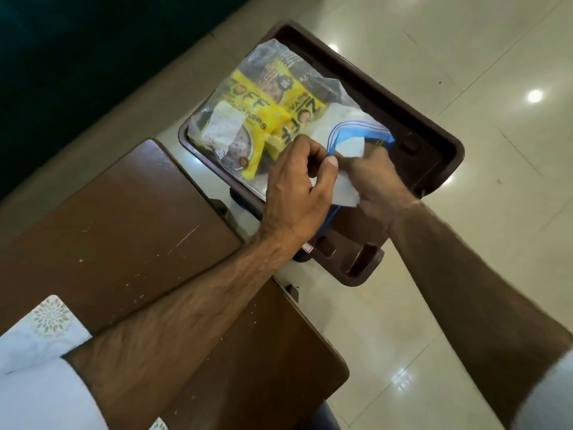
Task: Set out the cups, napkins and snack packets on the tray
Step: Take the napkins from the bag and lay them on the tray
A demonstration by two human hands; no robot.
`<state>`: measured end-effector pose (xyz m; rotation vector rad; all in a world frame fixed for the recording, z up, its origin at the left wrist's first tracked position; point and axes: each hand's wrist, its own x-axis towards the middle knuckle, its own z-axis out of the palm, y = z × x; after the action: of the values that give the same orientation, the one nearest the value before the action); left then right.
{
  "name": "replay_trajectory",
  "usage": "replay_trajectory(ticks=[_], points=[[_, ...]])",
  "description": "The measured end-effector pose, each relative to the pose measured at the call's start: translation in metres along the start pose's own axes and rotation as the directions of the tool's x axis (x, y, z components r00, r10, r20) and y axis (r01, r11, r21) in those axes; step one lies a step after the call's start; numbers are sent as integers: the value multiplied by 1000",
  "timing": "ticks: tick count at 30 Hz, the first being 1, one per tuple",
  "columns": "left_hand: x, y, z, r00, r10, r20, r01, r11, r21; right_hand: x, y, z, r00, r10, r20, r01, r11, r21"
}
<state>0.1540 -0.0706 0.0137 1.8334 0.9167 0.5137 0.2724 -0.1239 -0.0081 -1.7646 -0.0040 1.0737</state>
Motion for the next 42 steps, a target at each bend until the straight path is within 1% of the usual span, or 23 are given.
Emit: replay_trajectory(ticks=[3,5,7,9,11,12,13,15,17,18,20,21,23,24,26,27,29,30,34,36,38,41,42], points=[[-2,2,-3,998,-42,49,41,999,13,-37,16,-37,999,45,11,-46,991,127],[-7,4,-4,994,-67,88,67,998,-1,-62,22,-61,999,40,21,-42,988,147],[-14,7,-5,991,-63,122,67,997,-27,-83,23,-79,999,-6,46,-1,990,144],[-26,11,-9,976,-59,210,78,993,-84,-102,23,-91,997,-48,66,38,988,148],[-41,14,-13,942,-56,331,115,980,-161,-118,22,-96,995,-61,77,49,987,155],[-49,15,-15,922,-66,381,155,966,-209,-124,22,-96,994,-66,93,50,986,162],[-57,16,-18,901,-95,424,226,936,-271,-129,21,-94,991,-69,110,52,986,157],[-70,18,-25,851,-166,498,387,838,-384,-137,20,-87,985,-81,152,66,993,101],[-80,20,-35,824,-223,520,469,785,-406,-143,20,-76,981,-110,158,116,993,-28],[-85,20,-41,816,-253,519,497,766,-408,-147,19,-69,978,-147,146,166,978,-126],[-94,18,-56,794,-315,520,562,707,-430,-155,18,-51,958,-260,118,284,910,-304],[-98,16,-64,774,-346,531,602,664,-444,-159,18,-43,935,-326,141,355,870,-342],[-106,14,-81,727,-396,561,671,586,-455,-166,21,-32,874,-424,238,486,787,-381],[-111,12,-90,714,-413,566,687,569,-451,-169,22,-27,848,-443,291,529,743,-410],[-119,6,-107,706,-420,570,695,566,-444,-175,25,-15,811,-450,373,581,692,-429],[-123,4,-113,706,-413,576,693,570,-441,-178,25,-10,799,-457,390,594,700,-396],[-132,-2,-127,707,-403,581,687,588,-427,-183,26,3,782,-490,385,611,725,-319],[-136,-5,-134,710,-403,577,681,601,-419,-186,25,8,770,-520,370,630,712,-310],[-153,-13,-154,737,-395,549,645,654,-396,-204,22,28,660,-662,354,749,547,-374],[-160,-17,-163,758,-382,529,610,704,-365,-213,18,37,628,-676,385,776,507,-375],[-165,-21,-171,771,-364,522,584,731,-353,-220,11,46,632,-626,457,775,529,-346],[-173,-22,-186,783,-291,550,537,763,-361,-220,1,61,679,-458,574,702,633,-326],[-175,-22,-190,790,-268,552,517,775,-363,-220,0,67,692,-419,588,683,644,-345]])
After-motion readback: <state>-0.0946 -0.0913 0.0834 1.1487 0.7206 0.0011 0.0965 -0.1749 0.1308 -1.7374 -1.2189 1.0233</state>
